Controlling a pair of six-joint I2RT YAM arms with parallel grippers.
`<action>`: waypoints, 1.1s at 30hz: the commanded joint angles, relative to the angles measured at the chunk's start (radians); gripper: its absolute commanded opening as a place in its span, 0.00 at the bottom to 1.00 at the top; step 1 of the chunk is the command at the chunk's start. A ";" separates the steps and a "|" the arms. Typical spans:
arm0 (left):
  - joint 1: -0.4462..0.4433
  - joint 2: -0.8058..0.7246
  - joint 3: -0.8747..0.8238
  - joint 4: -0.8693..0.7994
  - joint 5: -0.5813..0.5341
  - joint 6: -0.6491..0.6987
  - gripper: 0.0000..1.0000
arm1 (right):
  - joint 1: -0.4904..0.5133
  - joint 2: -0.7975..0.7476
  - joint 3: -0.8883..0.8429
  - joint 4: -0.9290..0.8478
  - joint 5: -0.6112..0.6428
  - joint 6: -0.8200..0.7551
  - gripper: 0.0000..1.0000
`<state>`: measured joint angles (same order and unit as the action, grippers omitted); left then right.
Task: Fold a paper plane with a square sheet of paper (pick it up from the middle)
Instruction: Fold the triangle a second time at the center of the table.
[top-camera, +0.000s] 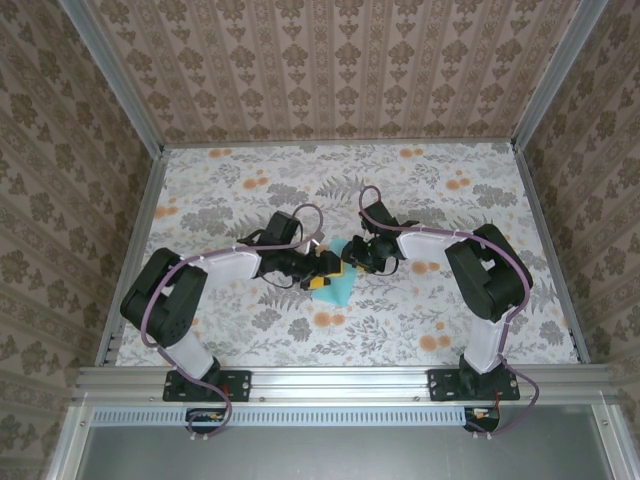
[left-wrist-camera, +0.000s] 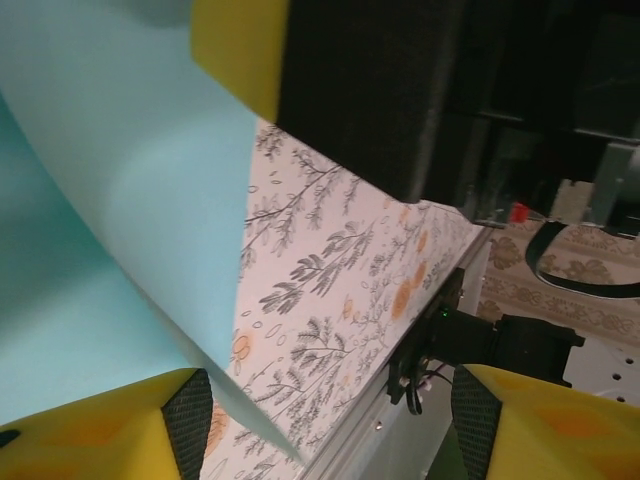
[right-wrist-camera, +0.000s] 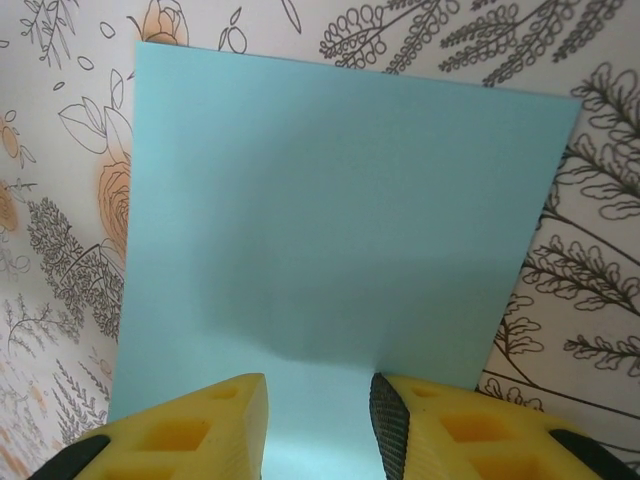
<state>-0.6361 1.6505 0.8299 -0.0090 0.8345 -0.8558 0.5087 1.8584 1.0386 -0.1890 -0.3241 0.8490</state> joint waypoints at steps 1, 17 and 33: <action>-0.012 0.023 0.004 0.057 0.043 -0.024 0.65 | -0.002 0.027 -0.044 -0.028 0.012 0.011 0.36; -0.014 0.097 0.022 0.087 0.024 -0.035 0.44 | -0.049 -0.227 -0.126 0.030 -0.142 -0.078 0.45; -0.004 0.130 0.042 0.049 0.006 -0.020 0.27 | -0.010 -0.331 -0.335 0.223 -0.283 -0.050 0.40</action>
<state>-0.6464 1.7668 0.8494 0.0532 0.8410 -0.8860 0.4789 1.5383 0.7094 -0.0166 -0.5629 0.7963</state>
